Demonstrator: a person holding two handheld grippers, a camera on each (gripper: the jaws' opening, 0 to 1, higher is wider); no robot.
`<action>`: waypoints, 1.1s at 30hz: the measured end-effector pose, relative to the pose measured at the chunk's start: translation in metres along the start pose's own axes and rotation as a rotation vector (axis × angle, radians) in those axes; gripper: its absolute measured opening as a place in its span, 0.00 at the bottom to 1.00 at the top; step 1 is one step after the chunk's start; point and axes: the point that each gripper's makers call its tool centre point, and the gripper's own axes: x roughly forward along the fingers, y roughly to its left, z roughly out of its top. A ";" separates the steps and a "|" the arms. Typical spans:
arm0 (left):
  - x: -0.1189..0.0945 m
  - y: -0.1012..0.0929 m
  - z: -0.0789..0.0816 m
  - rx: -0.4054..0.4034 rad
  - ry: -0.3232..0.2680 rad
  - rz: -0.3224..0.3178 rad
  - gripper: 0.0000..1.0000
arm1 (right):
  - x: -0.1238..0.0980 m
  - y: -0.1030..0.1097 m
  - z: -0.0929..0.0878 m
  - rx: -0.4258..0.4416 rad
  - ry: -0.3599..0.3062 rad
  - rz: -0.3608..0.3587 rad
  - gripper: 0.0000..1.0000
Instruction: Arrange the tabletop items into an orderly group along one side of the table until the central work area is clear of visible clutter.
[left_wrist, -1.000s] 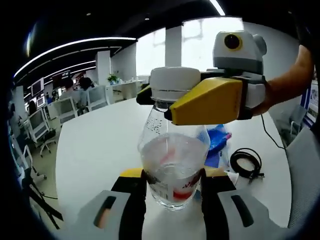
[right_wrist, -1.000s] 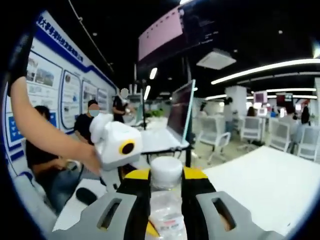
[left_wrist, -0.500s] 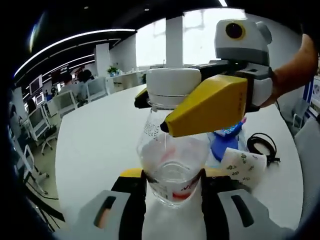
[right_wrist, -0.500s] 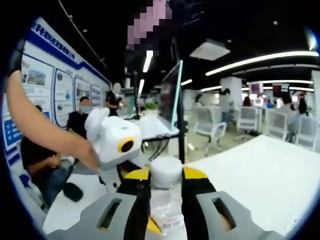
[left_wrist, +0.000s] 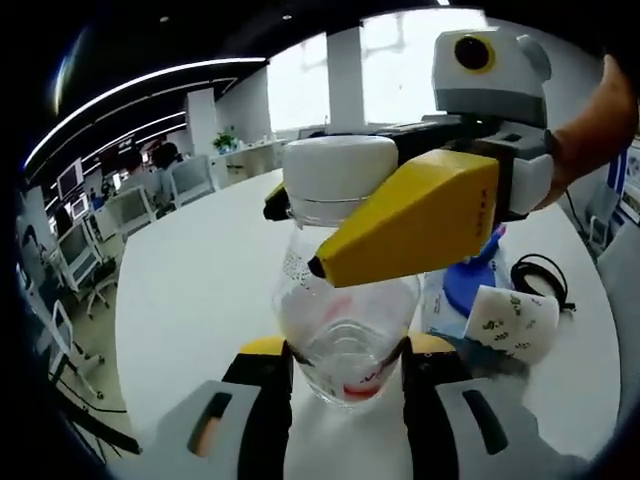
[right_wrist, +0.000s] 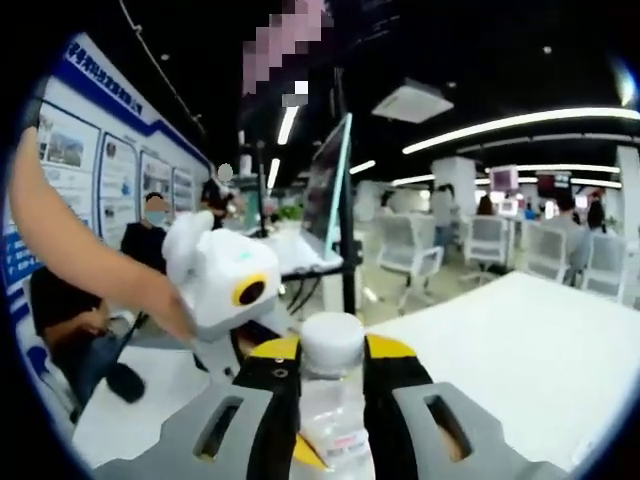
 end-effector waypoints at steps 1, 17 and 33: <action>-0.001 0.003 0.000 0.006 0.004 0.003 0.42 | 0.001 0.001 0.001 0.006 0.000 -0.004 0.19; -0.007 0.013 -0.005 0.042 0.025 -0.031 0.42 | 0.011 0.004 0.015 0.095 -0.008 -0.024 0.22; -0.007 0.021 -0.004 0.034 0.017 -0.015 0.43 | -0.009 0.005 0.021 0.097 -0.022 -0.026 0.23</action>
